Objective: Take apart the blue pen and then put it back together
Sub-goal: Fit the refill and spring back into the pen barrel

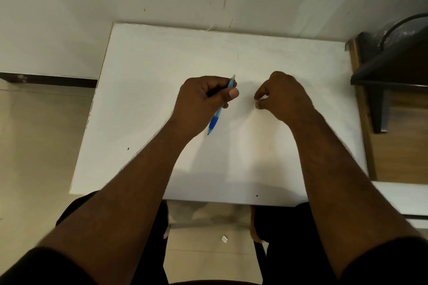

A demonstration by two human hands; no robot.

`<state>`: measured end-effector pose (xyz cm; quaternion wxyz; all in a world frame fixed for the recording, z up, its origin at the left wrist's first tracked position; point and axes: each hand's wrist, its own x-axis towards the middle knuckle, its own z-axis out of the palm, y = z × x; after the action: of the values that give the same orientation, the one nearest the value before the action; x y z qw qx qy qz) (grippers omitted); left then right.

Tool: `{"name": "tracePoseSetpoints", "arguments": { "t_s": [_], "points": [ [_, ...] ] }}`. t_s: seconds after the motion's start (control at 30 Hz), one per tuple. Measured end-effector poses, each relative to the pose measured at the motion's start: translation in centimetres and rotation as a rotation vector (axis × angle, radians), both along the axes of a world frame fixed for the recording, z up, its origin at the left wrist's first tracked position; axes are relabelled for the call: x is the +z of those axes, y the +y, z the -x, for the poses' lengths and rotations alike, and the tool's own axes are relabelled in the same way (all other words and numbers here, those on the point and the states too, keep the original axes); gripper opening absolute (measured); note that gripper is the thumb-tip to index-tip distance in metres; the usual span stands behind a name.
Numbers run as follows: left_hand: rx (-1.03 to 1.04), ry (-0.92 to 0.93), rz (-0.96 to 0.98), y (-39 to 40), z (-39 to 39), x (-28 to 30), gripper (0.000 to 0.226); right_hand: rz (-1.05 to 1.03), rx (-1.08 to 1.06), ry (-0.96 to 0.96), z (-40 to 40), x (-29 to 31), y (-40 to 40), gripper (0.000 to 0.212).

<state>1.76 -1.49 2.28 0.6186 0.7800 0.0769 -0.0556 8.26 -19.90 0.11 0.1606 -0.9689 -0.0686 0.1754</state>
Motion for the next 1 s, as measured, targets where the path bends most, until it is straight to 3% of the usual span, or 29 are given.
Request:
{"name": "tracePoseSetpoints", "arguments": {
  "t_s": [0.1,0.17,0.23,0.33,0.43,1.0],
  "points": [
    [0.005,0.006,0.004,0.0,0.0,-0.2,0.015,0.014,0.020,-0.013,0.1,-0.1,0.5,0.011],
    [0.006,0.013,0.015,0.1,-0.1,-0.4,0.014,-0.105,-0.022,-0.071,0.2,0.4,0.6,0.010],
    [0.000,0.017,0.017,0.1,-0.2,-0.5,0.016,-0.392,-0.121,-0.098,0.3,1.3,0.7,0.007],
    [-0.026,0.015,-0.015,0.1,-0.3,-0.7,0.015,-0.901,-0.244,0.040,0.6,2.8,0.9,0.011],
    [-0.048,0.005,-0.043,0.1,-0.3,-0.8,0.015,-1.142,-0.253,0.155,1.0,3.5,1.1,0.016],
    [-0.124,0.003,-0.076,0.1,-0.1,-0.7,0.014,-1.030,-0.176,0.169,1.3,3.3,1.8,0.013]
  ]
}}
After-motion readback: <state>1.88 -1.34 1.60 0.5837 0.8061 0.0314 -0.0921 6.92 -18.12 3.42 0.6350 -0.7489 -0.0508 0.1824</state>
